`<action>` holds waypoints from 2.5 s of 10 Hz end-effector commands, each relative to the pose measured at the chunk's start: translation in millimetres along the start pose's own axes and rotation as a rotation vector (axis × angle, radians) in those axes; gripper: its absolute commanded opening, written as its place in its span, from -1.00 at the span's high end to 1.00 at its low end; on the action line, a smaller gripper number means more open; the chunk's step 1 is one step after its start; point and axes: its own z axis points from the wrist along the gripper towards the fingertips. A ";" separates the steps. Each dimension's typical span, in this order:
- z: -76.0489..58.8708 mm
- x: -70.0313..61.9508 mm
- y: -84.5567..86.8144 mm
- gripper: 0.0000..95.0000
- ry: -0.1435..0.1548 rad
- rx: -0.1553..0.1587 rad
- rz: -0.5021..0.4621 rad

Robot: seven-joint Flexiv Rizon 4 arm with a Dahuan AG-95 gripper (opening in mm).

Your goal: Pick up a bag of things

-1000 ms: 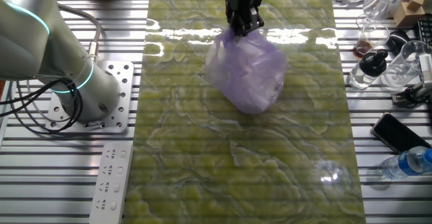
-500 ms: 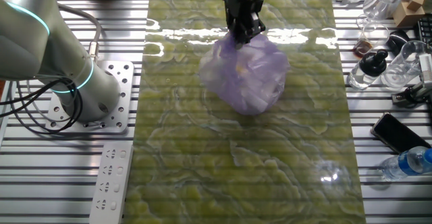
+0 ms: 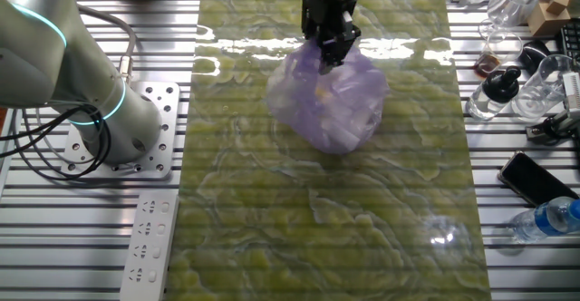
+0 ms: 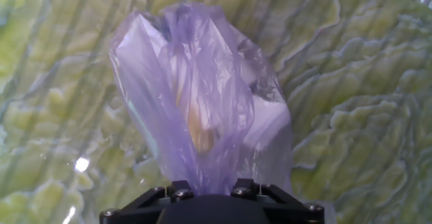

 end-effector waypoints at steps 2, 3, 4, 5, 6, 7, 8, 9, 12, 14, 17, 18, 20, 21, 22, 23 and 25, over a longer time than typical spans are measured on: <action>0.6 -7.7 -11.5 0.20 0.049 -0.025 -0.042; 4.1 -10.5 -15.1 -0.20 0.060 -0.027 -0.043; 7.6 -11.7 -16.6 -0.20 0.070 -0.028 -0.047; 12.7 -12.7 -18.0 -0.20 0.090 -0.035 -0.061; 14.9 -12.9 -18.6 -0.20 0.111 -0.048 -0.071; 14.9 -12.8 -18.6 -0.20 0.132 -0.060 -0.081; 14.8 -12.5 -18.7 -0.20 0.167 -0.064 -0.089; 14.6 -11.7 -19.0 -0.20 0.182 -0.064 -0.094; 14.8 -5.7 -21.6 -0.20 0.198 -0.066 -0.094; 17.5 -1.3 -24.1 -0.20 0.211 -0.060 -0.101; 21.3 7.8 -28.5 -0.20 0.209 -0.059 -0.107; 23.5 9.2 -29.5 -0.20 0.208 -0.059 -0.108; 26.9 9.0 -30.3 -0.20 0.208 -0.058 -0.110; 29.4 8.5 -30.7 -0.20 0.208 -0.059 -0.111; 30.7 8.3 -30.9 -0.20 0.207 -0.058 -0.111; 31.5 8.5 -31.1 -0.20 0.205 -0.057 -0.107; 32.7 9.0 -31.5 0.60 0.203 -0.054 -0.089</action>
